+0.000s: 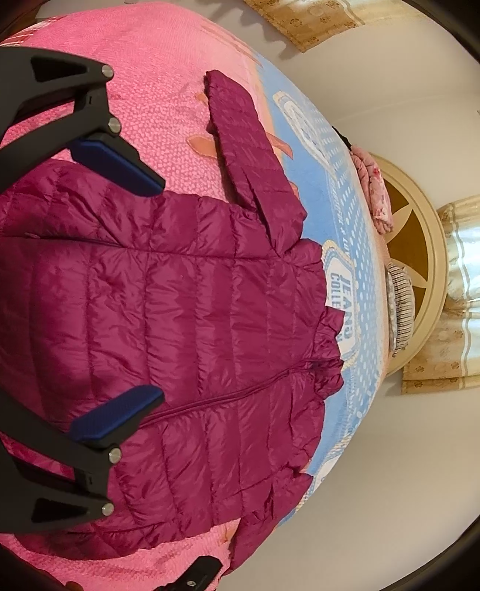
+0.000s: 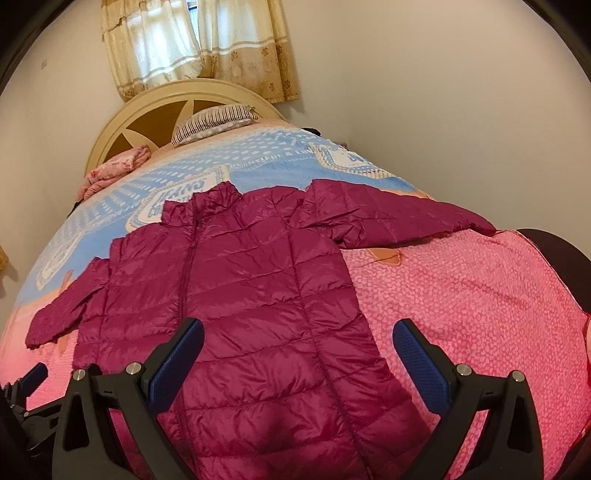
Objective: Fold large clothes
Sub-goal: 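Grasp the jacket sleeve with the right gripper and fold it across the body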
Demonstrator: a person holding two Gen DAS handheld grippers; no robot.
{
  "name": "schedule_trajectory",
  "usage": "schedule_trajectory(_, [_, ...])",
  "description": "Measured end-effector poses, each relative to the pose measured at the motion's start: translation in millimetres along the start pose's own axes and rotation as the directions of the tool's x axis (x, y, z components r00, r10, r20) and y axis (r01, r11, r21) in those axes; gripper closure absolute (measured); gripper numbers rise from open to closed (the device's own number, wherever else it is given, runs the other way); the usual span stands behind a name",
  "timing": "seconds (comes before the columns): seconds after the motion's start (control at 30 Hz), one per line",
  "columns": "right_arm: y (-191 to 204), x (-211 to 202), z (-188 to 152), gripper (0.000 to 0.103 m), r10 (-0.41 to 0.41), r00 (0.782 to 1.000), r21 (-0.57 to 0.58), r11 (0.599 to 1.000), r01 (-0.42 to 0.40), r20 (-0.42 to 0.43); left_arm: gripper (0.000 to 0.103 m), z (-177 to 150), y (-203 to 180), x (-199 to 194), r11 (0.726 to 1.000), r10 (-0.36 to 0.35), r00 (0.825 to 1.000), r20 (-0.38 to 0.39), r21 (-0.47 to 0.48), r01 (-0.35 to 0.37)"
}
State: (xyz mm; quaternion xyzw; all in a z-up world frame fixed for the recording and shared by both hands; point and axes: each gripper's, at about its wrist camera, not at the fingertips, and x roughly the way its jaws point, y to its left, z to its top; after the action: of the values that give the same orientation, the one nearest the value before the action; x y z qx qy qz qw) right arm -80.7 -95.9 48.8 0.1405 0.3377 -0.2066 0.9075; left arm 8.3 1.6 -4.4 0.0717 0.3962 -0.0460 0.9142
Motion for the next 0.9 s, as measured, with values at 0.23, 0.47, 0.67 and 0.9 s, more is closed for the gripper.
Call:
schedule_trajectory(0.23, [-45.5, 29.8, 22.5, 0.001, -0.068, 0.998, 0.050, 0.996, 0.069, -0.017, 0.000, 23.2, 20.0, 21.3, 0.999, -0.031, 0.999, 0.029, -0.029, 0.032])
schedule_trajectory(0.47, [-188.1, 73.0, 66.9, 0.001, -0.073, 0.995, 0.347, 0.933, 0.090, -0.061, 0.000, 53.5, 91.2, 74.7, 0.957, -0.079, 0.996, 0.046, -0.275, 0.089])
schedule_trajectory(0.67, [-308.8, 128.0, 93.0, 0.016, 0.020, 0.991, 0.634, 0.770, 0.070, -0.133, 0.000, 52.5, 114.8, 101.5, 0.927, 0.087, 0.989, 0.117, -0.373, -0.037])
schedule_trajectory(0.9, [-322.9, 195.6, 120.2, 0.016, -0.015, 0.970, 0.624, 0.764, 0.166, -0.241, 0.000, 43.2, 107.2, 120.5, 0.916, 0.211, 0.967, 0.141, -0.375, -0.145])
